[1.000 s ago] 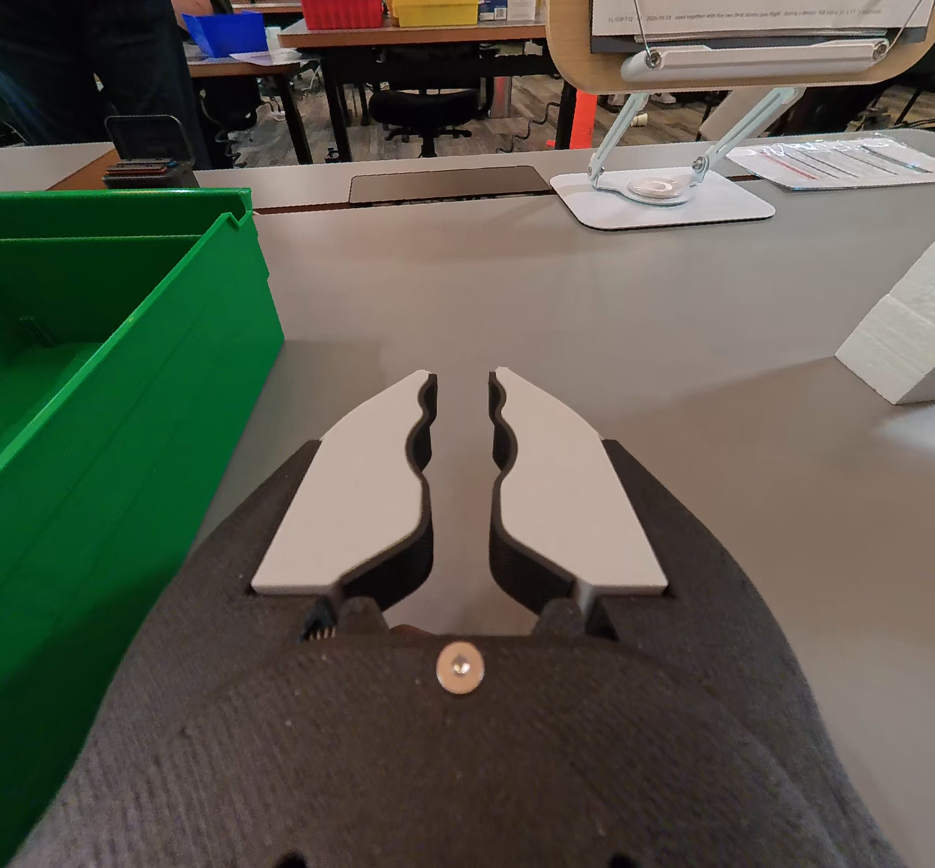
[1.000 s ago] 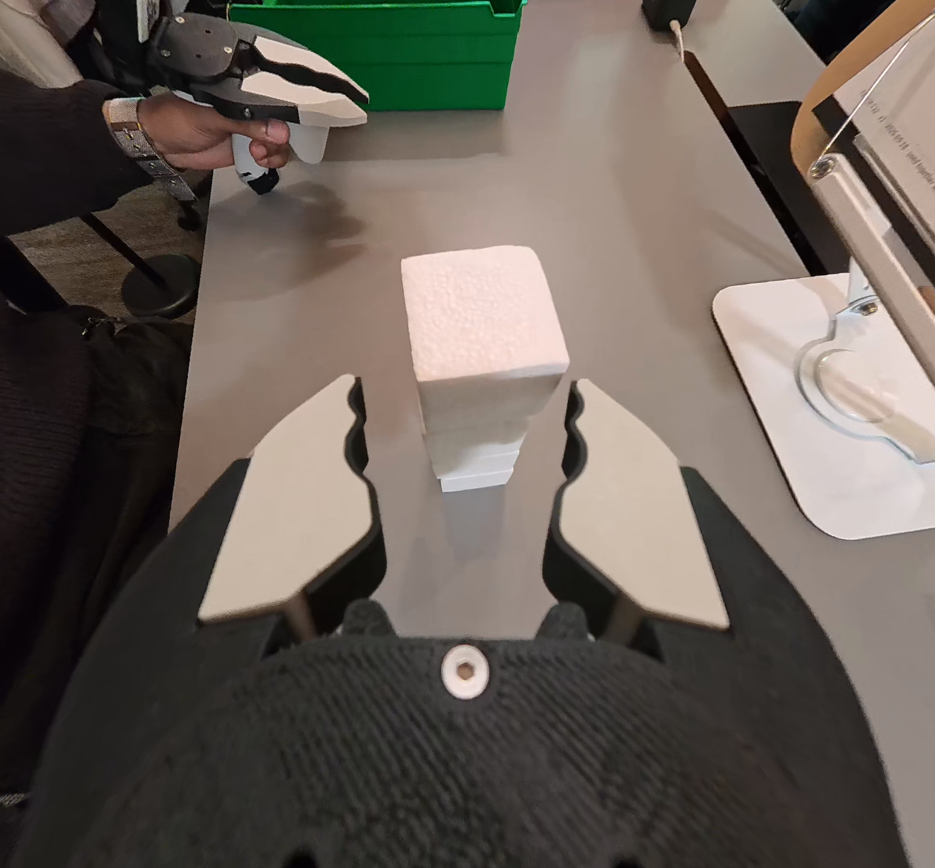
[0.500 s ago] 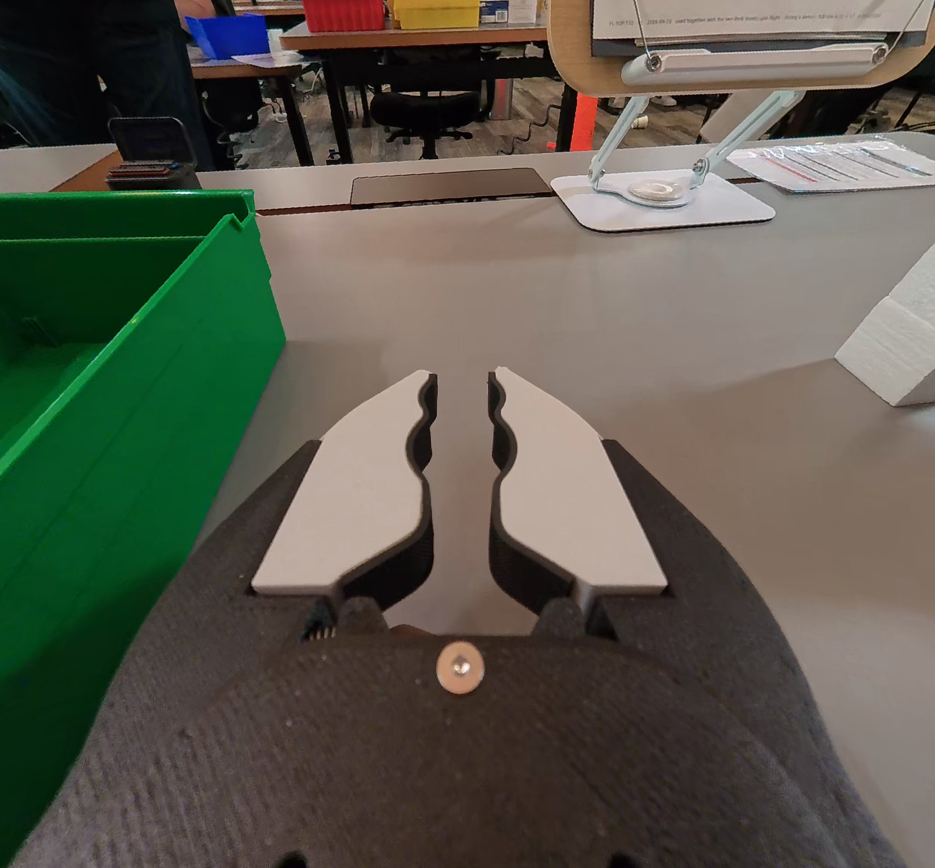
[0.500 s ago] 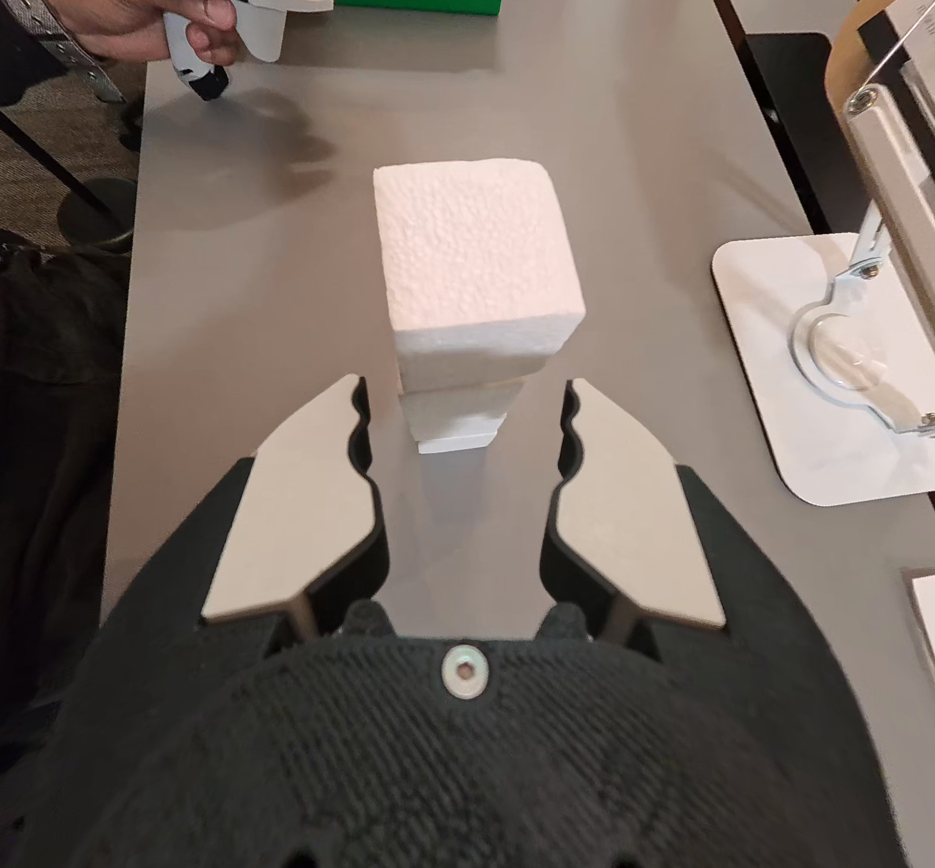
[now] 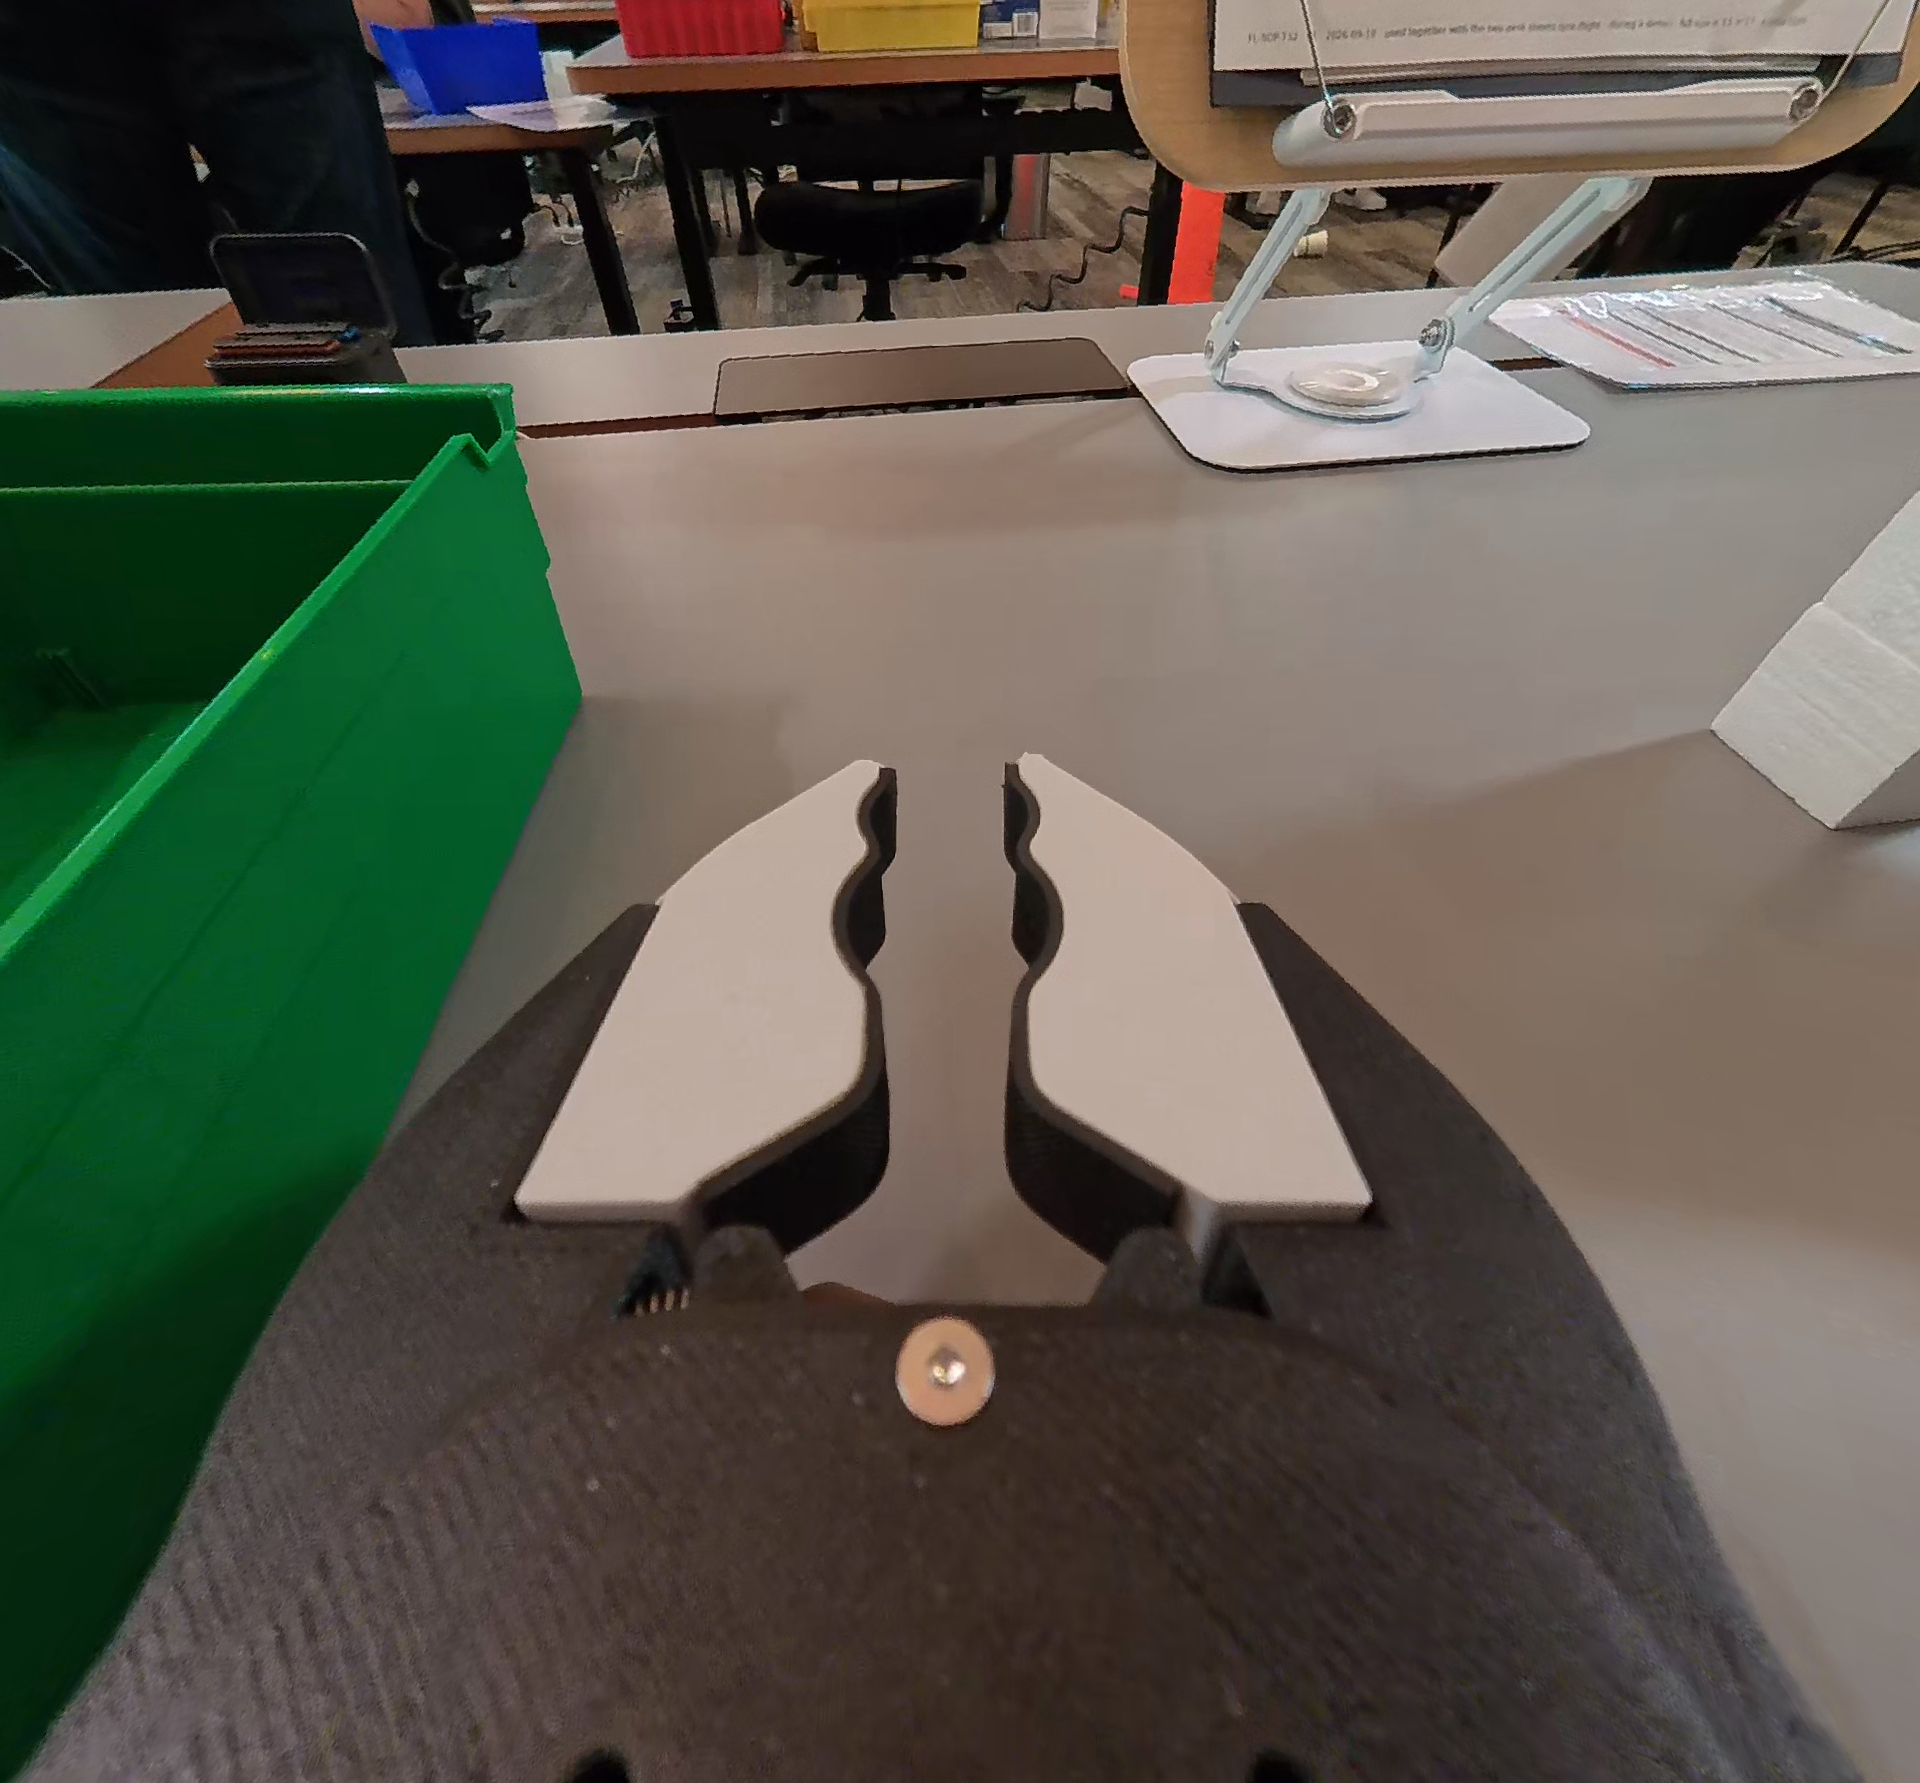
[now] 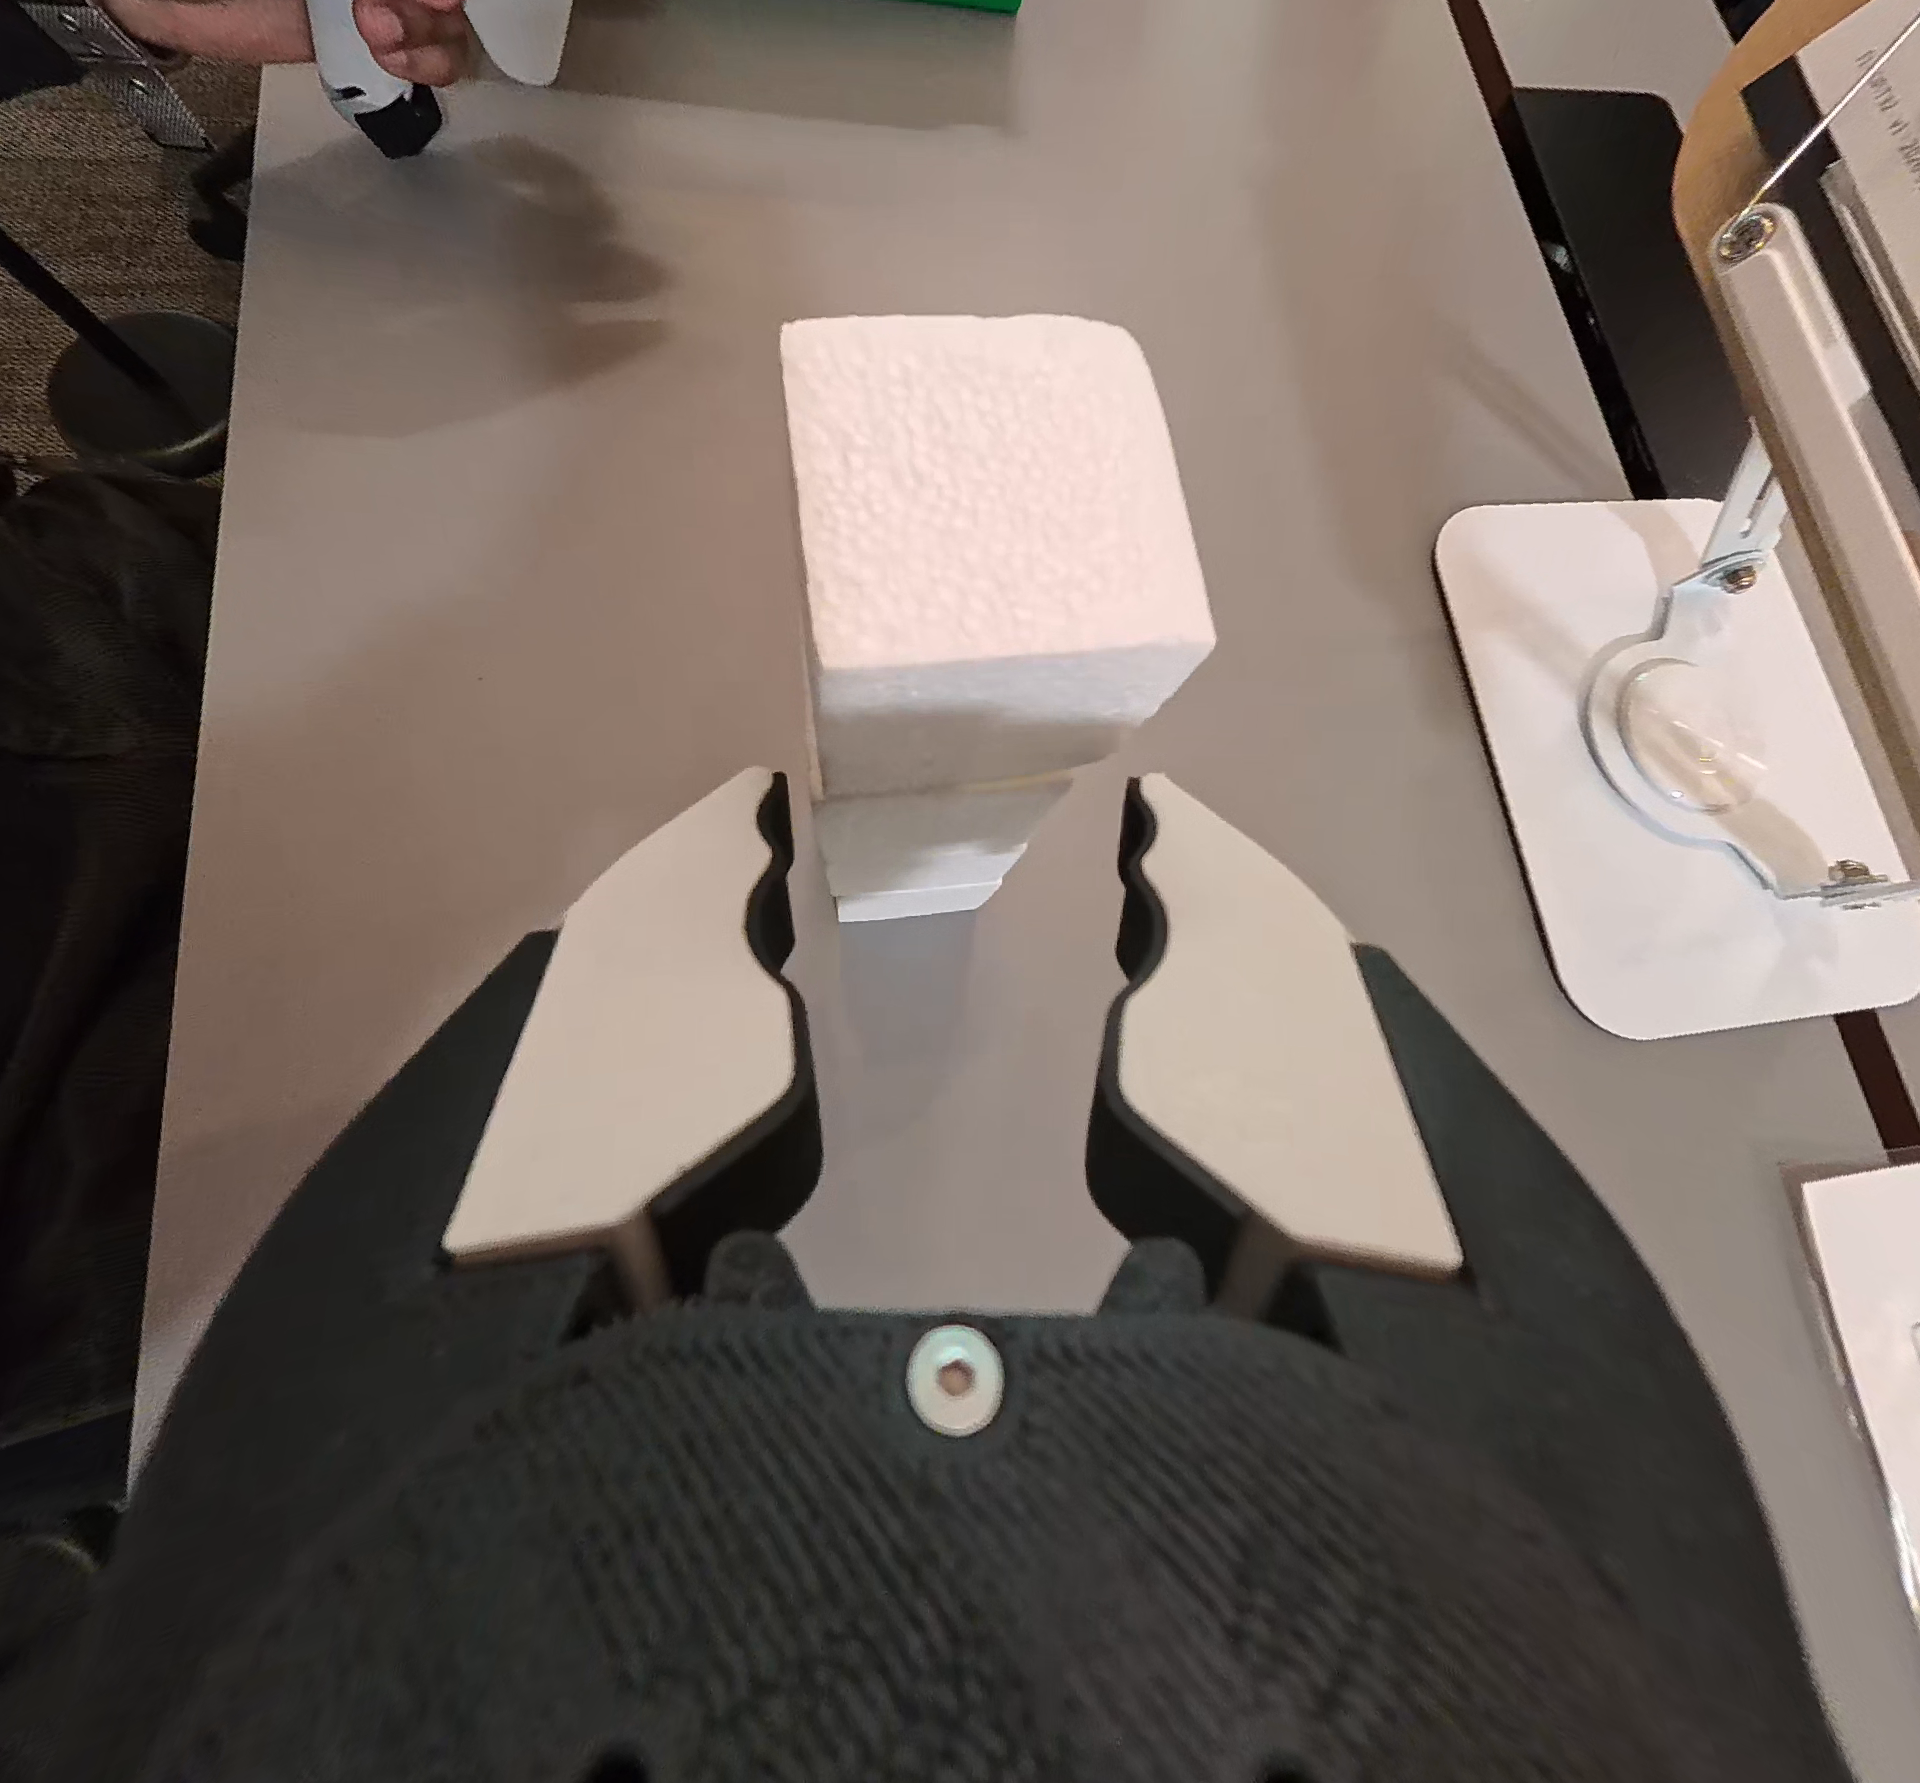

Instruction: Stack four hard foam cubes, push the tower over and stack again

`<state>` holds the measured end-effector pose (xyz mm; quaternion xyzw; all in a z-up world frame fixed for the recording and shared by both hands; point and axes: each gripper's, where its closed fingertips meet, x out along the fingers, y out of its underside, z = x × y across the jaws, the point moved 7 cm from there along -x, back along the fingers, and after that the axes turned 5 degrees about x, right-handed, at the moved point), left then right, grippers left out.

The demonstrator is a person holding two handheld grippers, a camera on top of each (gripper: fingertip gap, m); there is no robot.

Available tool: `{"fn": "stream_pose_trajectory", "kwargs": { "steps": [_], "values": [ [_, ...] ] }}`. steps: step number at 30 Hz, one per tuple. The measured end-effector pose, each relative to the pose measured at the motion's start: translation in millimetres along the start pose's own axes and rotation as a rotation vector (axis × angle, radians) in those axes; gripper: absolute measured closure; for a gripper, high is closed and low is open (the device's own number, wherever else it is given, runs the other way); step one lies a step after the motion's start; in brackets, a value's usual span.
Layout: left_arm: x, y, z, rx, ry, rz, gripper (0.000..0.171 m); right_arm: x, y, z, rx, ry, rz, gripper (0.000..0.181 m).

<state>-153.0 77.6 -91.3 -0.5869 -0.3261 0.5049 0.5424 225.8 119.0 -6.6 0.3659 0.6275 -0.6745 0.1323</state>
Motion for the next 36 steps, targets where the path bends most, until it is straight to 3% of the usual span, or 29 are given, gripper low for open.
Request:
{"fn": "stream_pose_trajectory", "kwargs": {
  "steps": [36],
  "values": [
    [1.0, 1.5, -0.4, 0.003, 0.003, 0.018, 0.150, -1.7, 0.6, 0.9, -0.008, 0.006, 0.005, 0.130]
  ]
}}
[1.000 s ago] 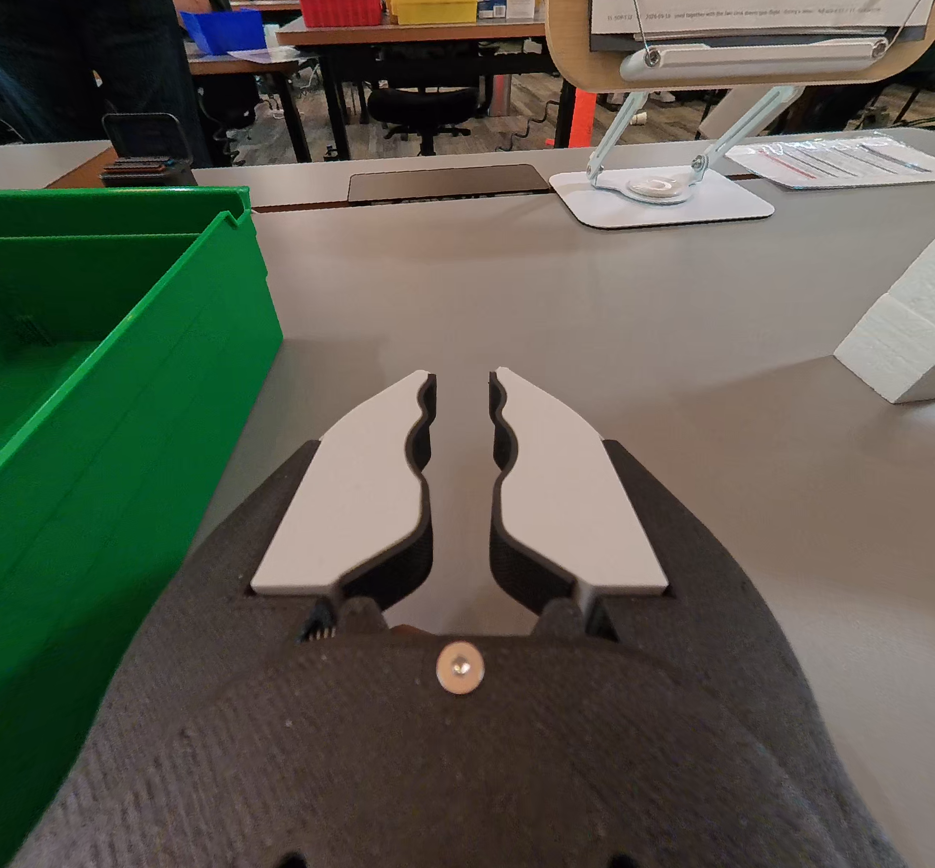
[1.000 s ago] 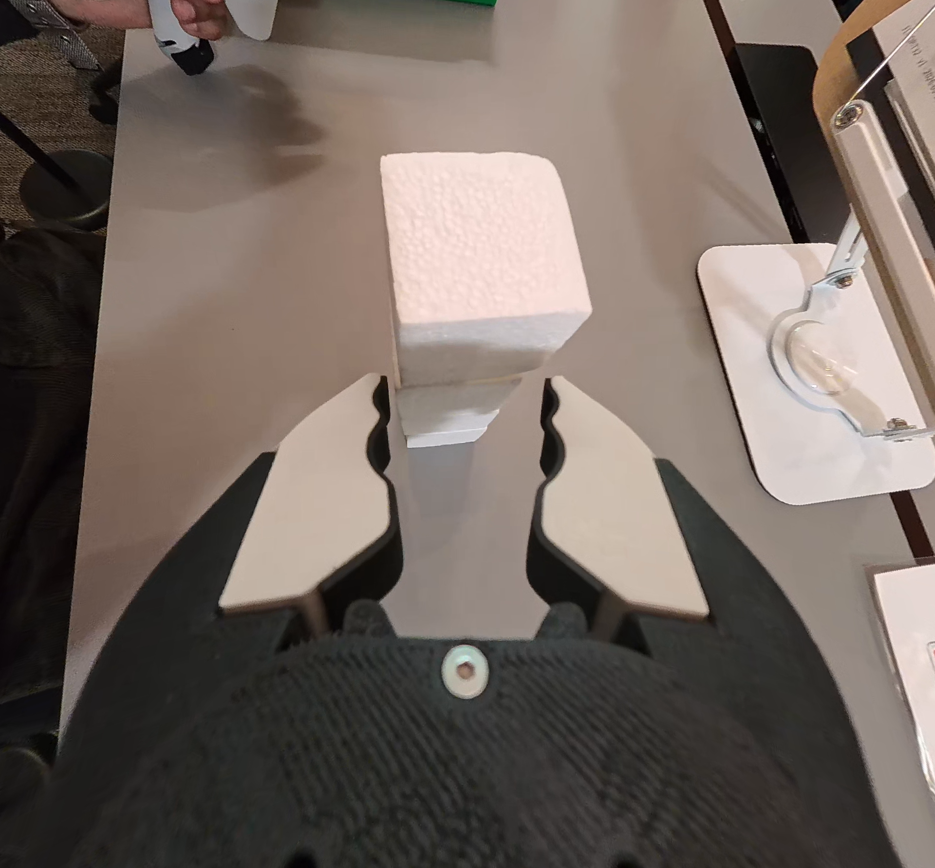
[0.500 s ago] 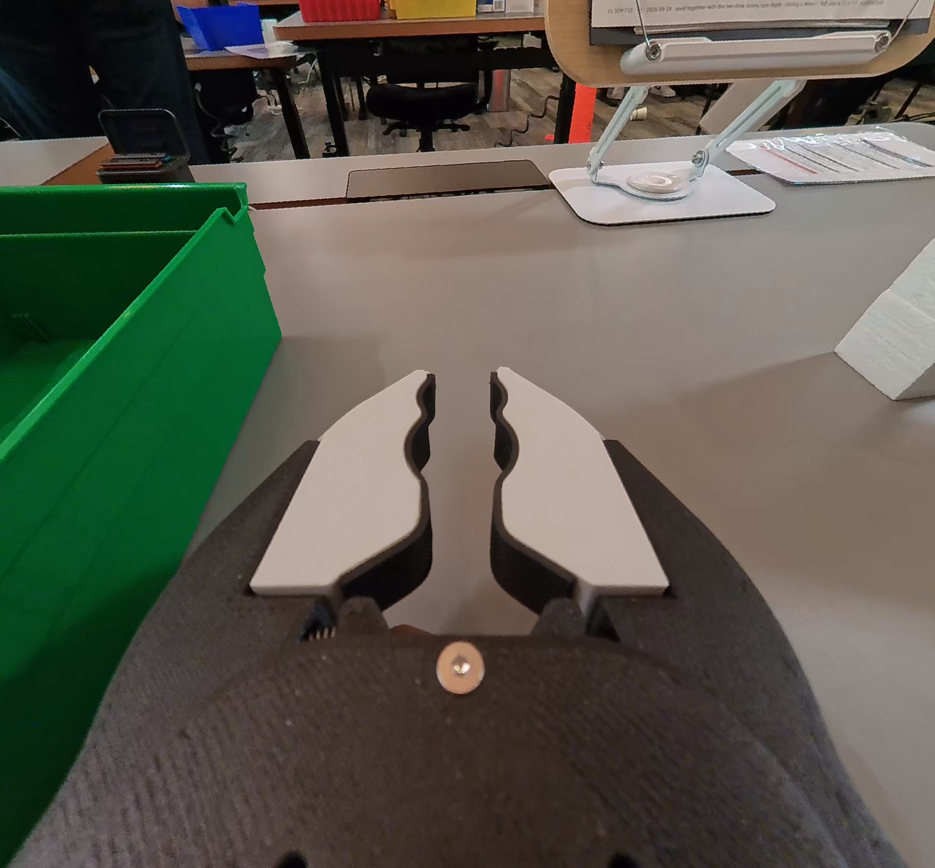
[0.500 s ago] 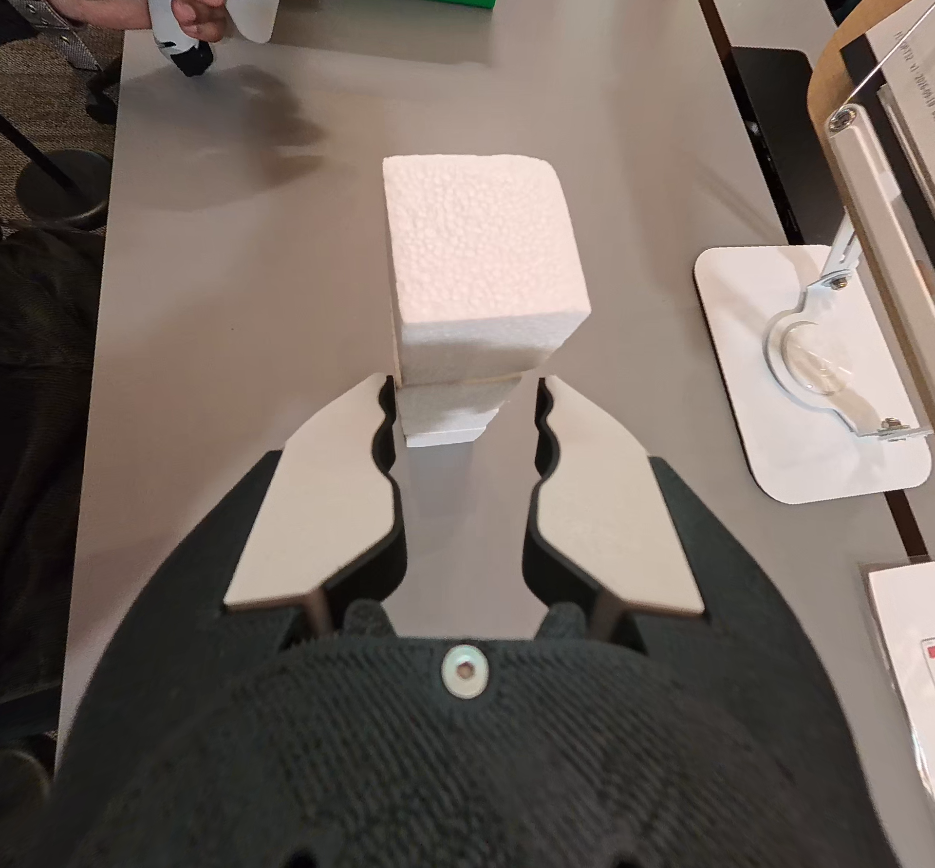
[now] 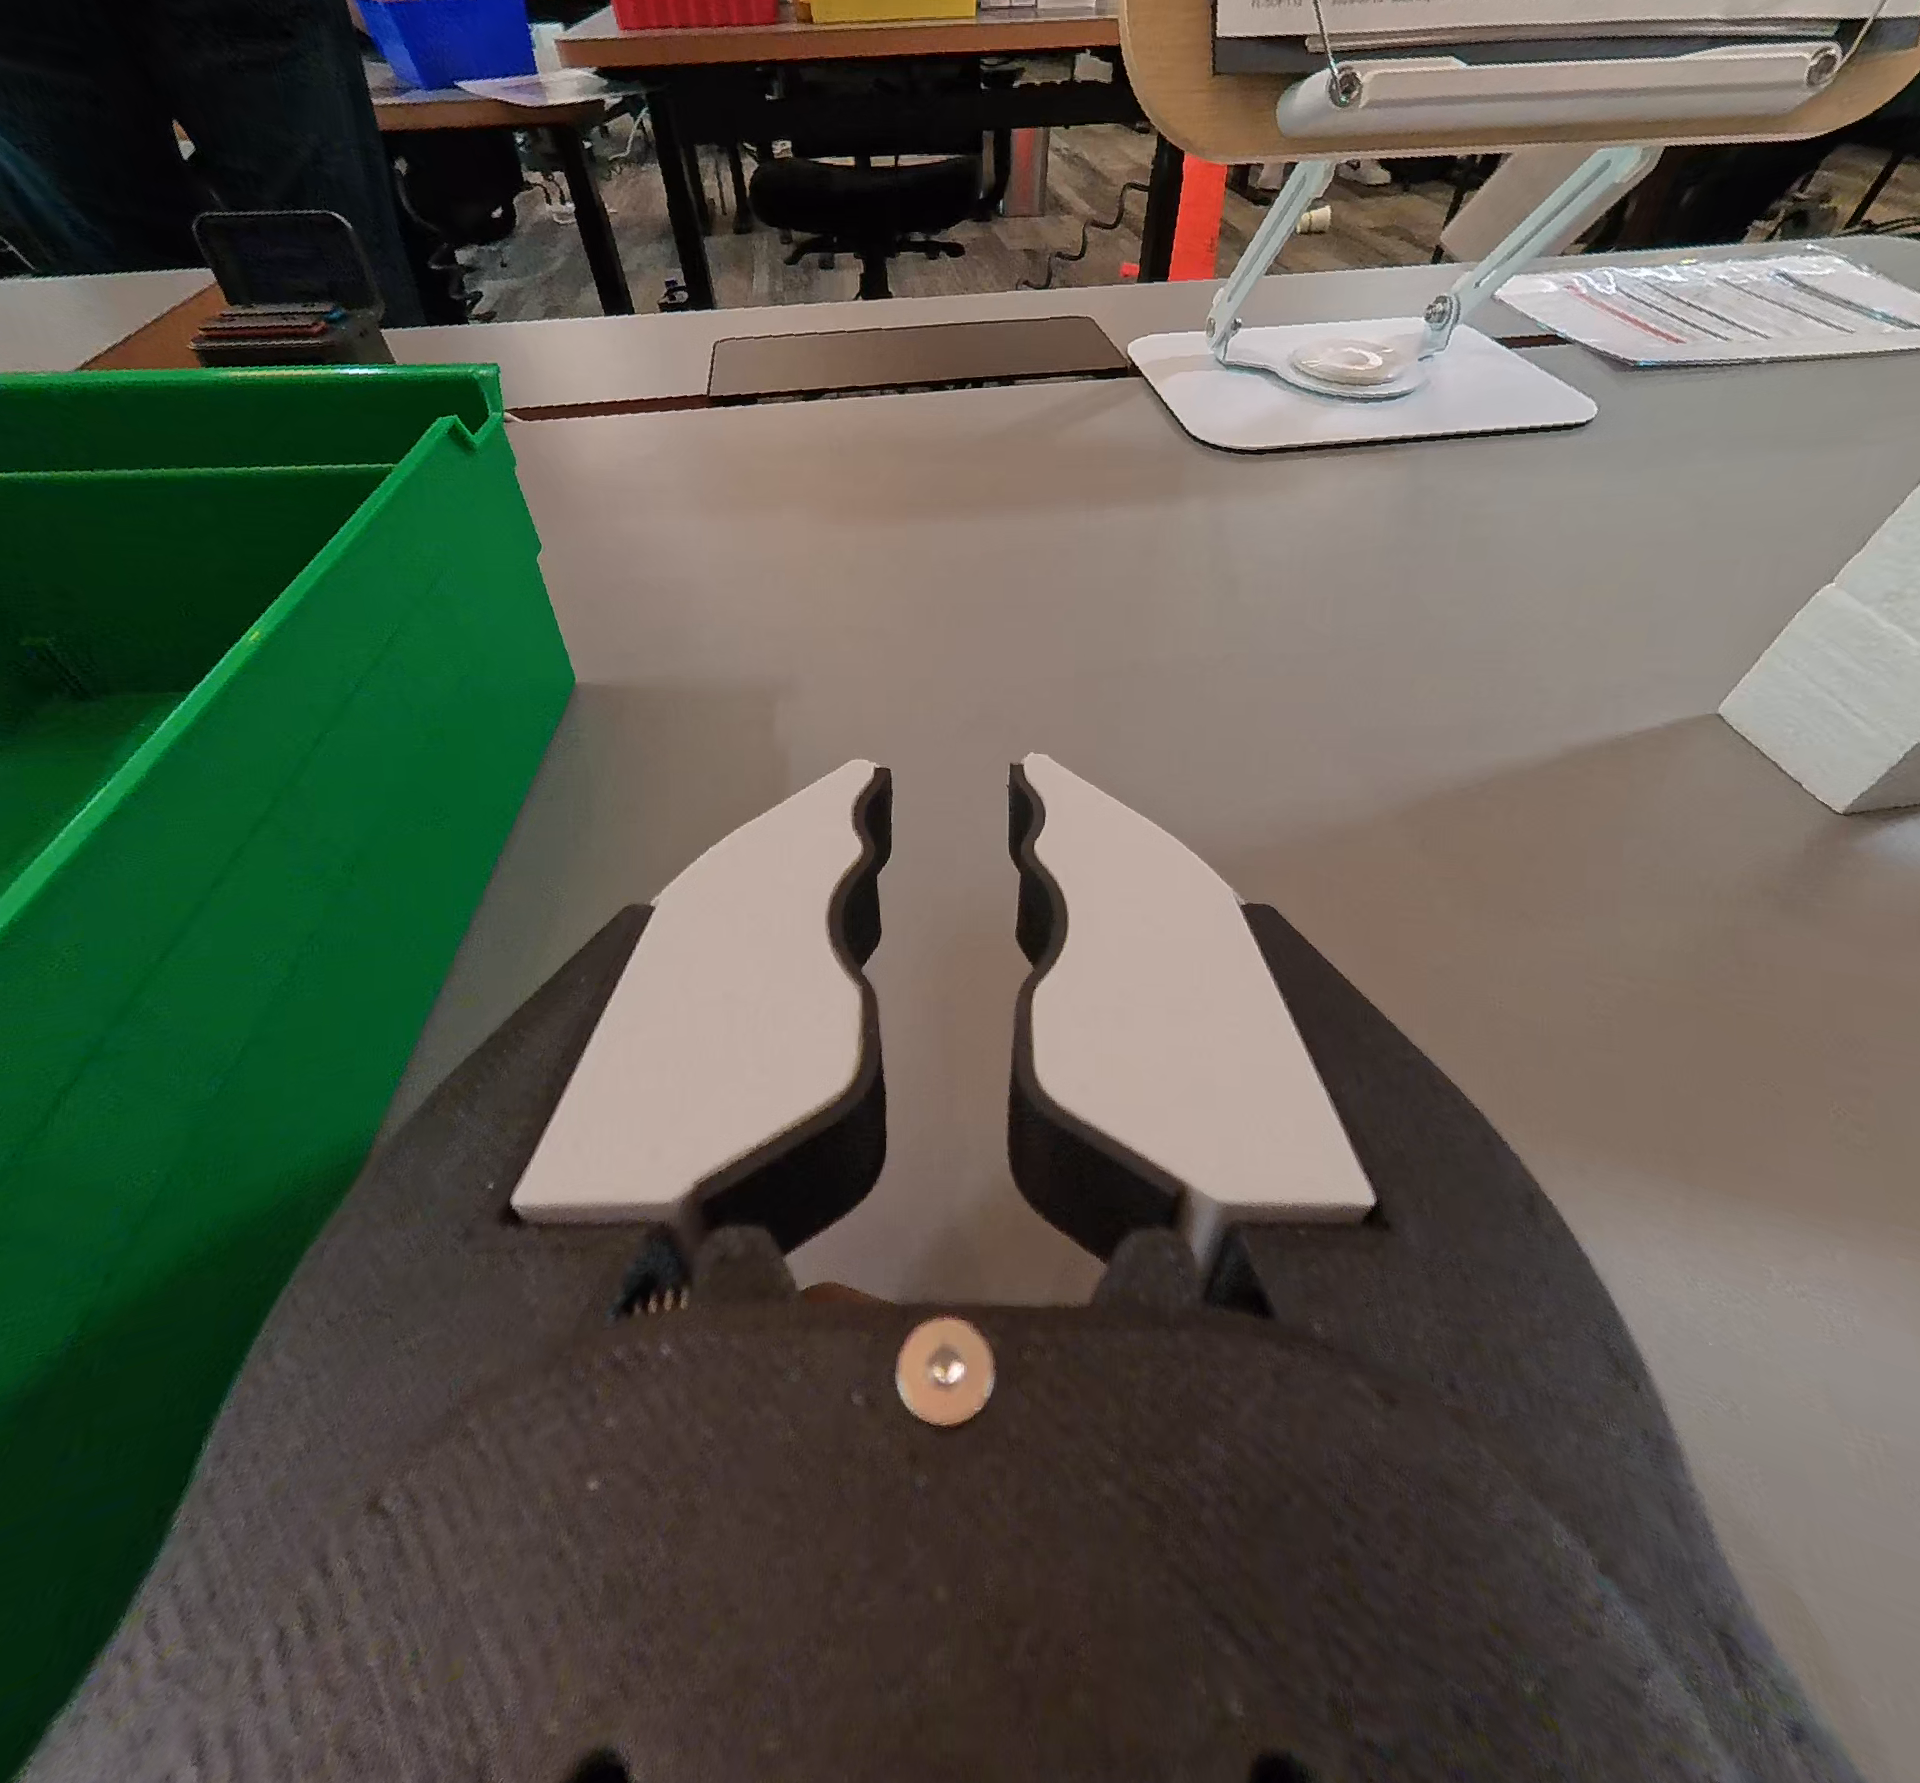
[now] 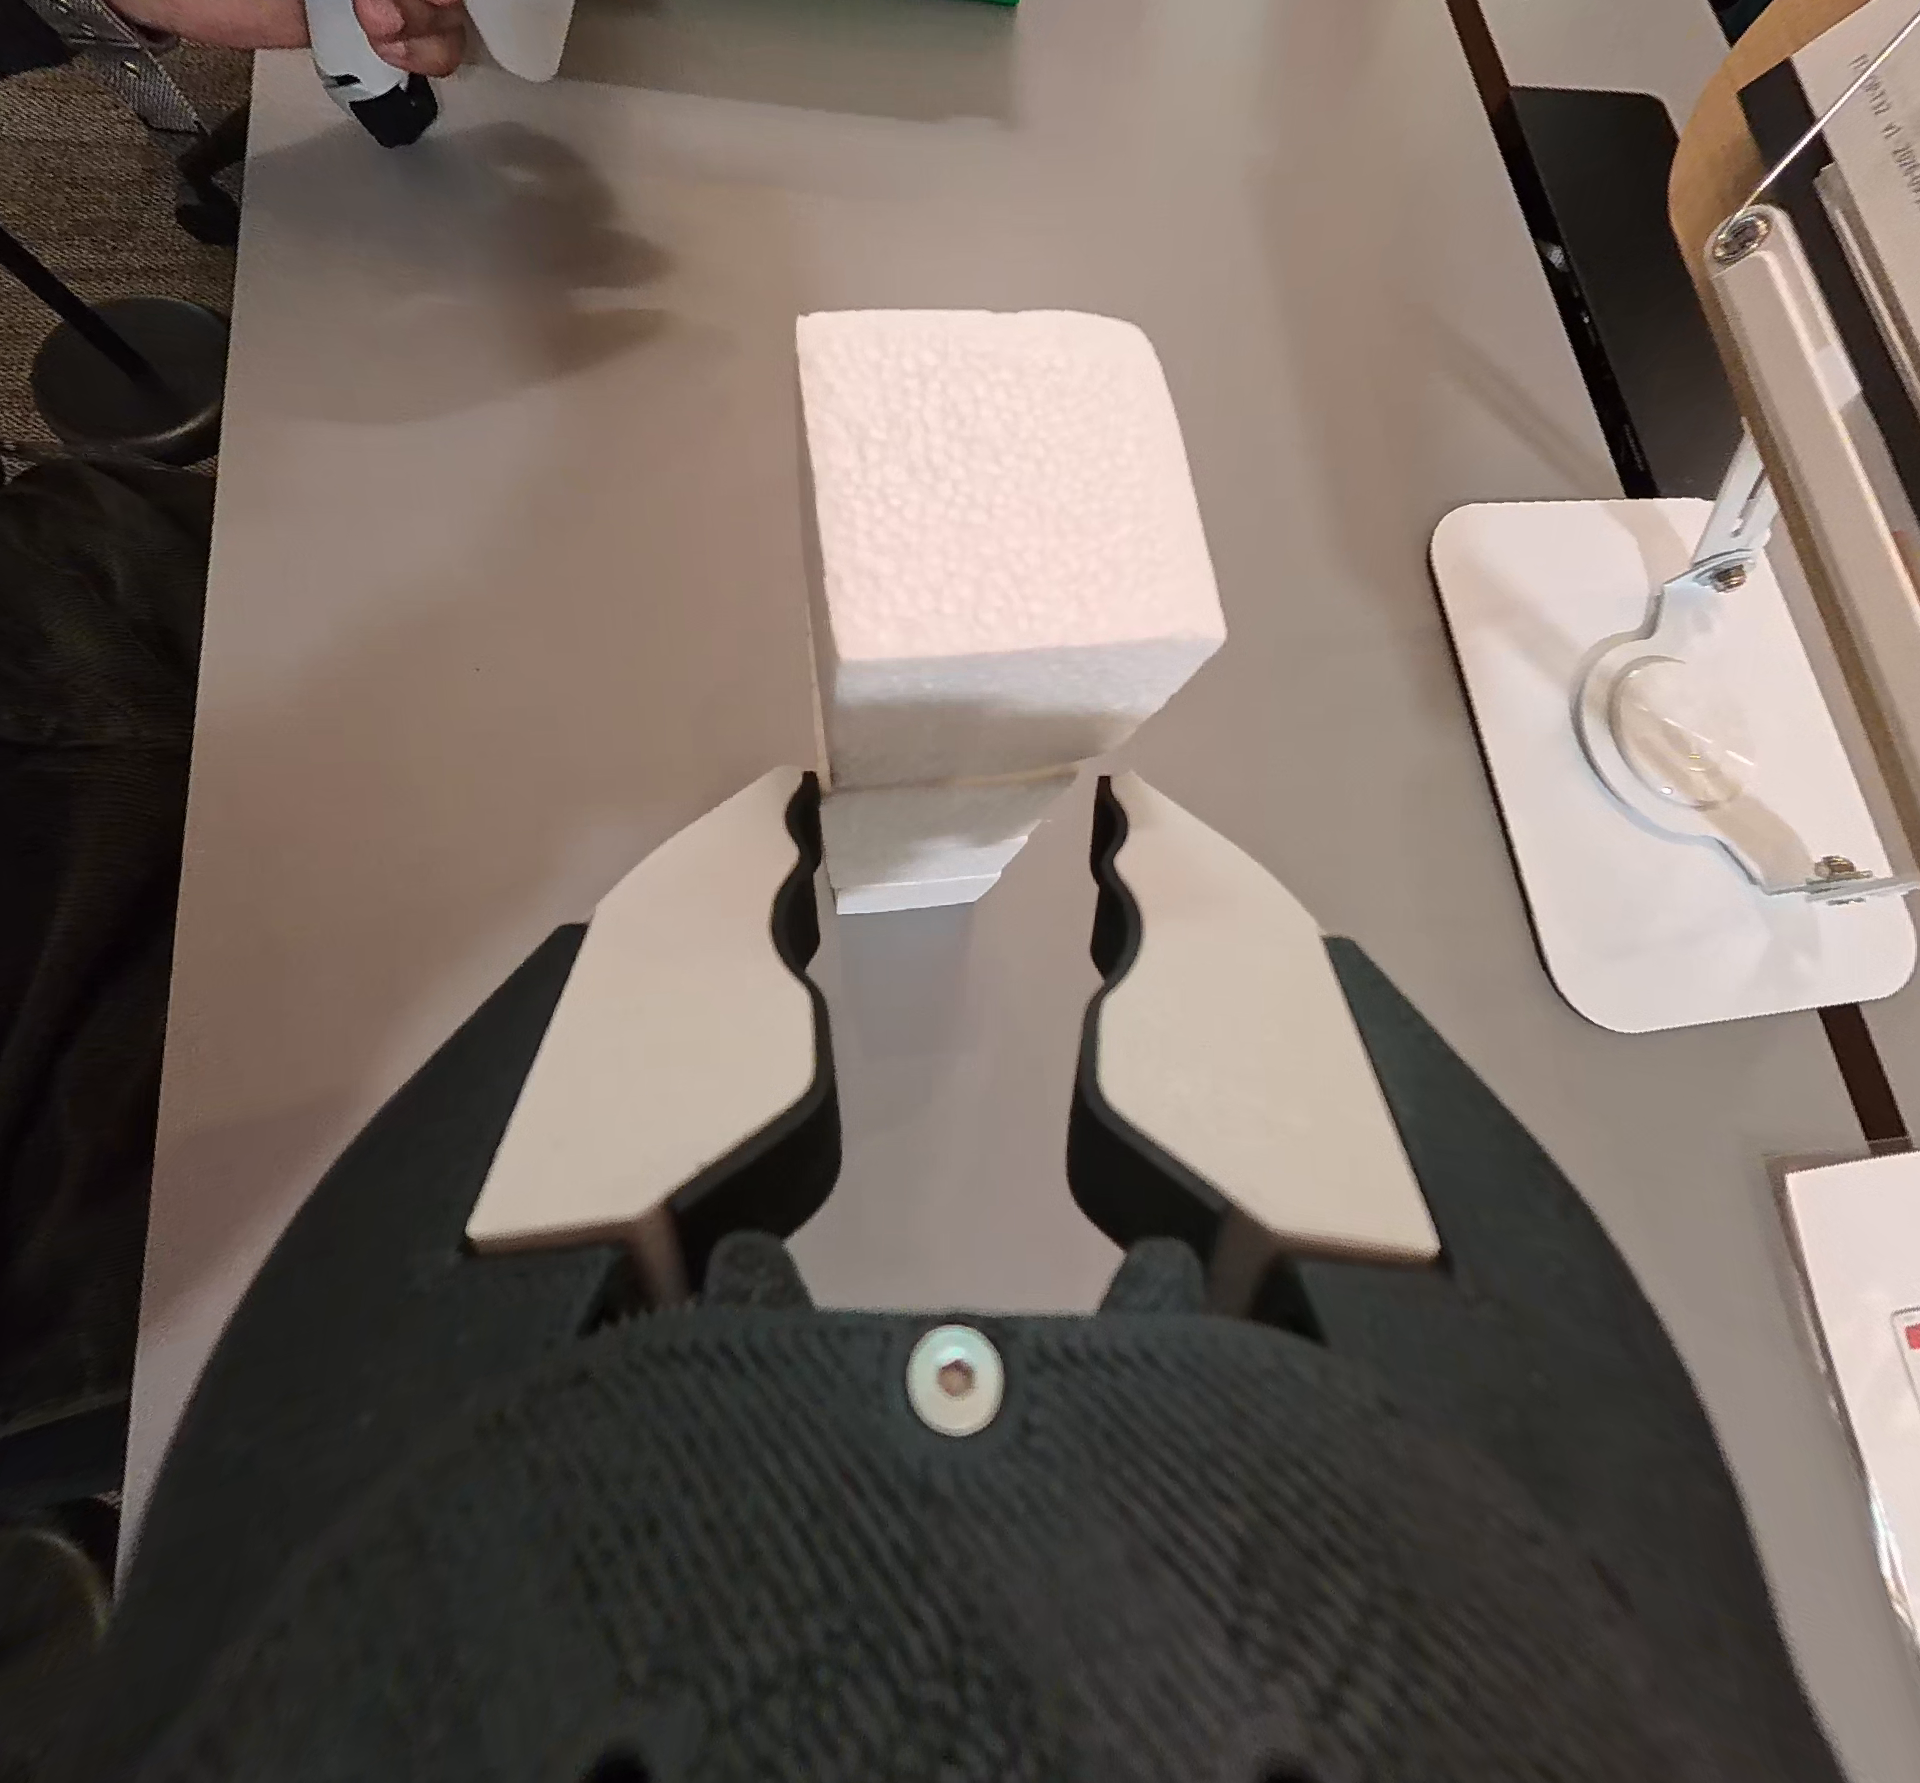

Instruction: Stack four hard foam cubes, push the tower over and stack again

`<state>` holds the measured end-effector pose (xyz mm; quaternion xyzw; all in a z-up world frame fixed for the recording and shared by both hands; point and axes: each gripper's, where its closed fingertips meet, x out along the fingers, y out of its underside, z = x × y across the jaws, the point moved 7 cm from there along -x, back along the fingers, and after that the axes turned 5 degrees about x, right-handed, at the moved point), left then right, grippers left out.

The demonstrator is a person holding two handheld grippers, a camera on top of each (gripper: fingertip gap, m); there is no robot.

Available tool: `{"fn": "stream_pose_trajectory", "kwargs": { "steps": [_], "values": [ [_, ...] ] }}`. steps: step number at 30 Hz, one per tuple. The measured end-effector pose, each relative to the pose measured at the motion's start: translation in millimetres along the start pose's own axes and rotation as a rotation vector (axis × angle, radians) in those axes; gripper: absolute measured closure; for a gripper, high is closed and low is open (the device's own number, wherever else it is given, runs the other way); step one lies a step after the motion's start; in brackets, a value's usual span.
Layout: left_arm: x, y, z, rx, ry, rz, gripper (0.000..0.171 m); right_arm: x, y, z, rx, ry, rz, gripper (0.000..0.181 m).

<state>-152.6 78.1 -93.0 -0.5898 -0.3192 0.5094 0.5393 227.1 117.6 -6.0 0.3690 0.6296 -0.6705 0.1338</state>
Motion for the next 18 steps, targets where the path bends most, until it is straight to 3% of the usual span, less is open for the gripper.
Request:
{"fn": "stream_pose_trajectory", "kwargs": {
  "steps": [18],
  "values": [
    [0.7, 1.1, 0.0, 0.002, 0.000, 0.011, 0.149, -1.3, -0.6, 0.8, 0.002, -0.005, 0.002, 0.129]
  ]
}}
